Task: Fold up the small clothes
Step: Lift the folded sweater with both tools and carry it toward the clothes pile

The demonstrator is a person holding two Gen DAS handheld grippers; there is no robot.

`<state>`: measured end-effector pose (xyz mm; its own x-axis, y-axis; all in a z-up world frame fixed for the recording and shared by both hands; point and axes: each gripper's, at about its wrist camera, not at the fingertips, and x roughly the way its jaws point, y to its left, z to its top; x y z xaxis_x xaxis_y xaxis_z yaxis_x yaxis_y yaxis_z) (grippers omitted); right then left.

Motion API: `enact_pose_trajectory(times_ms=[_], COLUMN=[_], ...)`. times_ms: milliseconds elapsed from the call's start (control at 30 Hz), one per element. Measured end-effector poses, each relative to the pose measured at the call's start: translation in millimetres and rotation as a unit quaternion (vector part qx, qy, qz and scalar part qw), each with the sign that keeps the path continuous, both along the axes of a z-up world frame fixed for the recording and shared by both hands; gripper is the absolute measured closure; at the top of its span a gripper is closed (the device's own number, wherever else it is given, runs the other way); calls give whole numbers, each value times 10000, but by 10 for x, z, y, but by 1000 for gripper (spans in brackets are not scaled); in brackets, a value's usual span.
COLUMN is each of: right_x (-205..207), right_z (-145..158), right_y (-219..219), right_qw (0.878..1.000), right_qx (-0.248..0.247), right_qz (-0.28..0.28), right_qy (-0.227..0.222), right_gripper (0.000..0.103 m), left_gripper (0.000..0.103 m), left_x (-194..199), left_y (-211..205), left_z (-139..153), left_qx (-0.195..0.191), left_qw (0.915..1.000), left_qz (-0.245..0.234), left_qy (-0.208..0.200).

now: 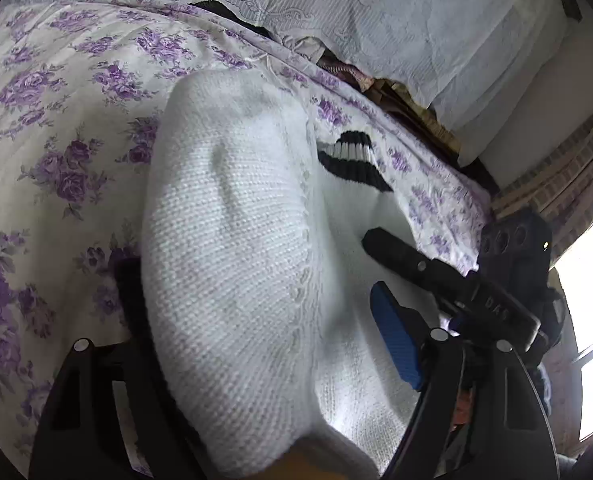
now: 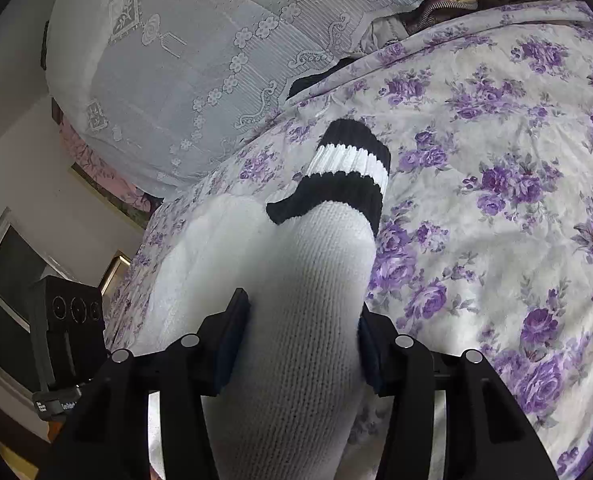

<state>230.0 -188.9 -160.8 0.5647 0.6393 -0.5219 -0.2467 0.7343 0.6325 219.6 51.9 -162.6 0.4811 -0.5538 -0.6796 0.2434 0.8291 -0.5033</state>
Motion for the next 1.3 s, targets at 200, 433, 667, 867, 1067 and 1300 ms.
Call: enact_pose_trajectory(times_ms=[200, 433, 667, 867, 1067, 1300], right_x=[84, 56, -131, -254, -521, -793], right_z=[-109, -133, 106, 224, 424, 779], right_y=[-73, -130, -75, 35, 238, 602], right_qw=[9991, 9980, 9984, 9973, 9941, 9865], right_qx=[231, 513, 526, 574, 616, 817], right_qz=[-24, -20, 169, 390, 785, 1318], right_qy=[359, 372, -142, -222, -421, -534], right_gripper=[51, 53, 56, 56, 56, 56], left_gripper=[22, 32, 41, 42, 42, 42], left_x=[144, 4, -191, -415, -794, -1297], left_y=[109, 22, -59, 35, 220, 491], left_z=[-204, -61, 135, 263, 504, 879], left_qx=[-449, -468, -254, -169, -34, 283], left_qw=[9974, 9984, 9988, 9992, 9988, 9965], left_qz=[33, -240, -403, -276, -31, 357], left_qy=[568, 194, -146, -231, -484, -699])
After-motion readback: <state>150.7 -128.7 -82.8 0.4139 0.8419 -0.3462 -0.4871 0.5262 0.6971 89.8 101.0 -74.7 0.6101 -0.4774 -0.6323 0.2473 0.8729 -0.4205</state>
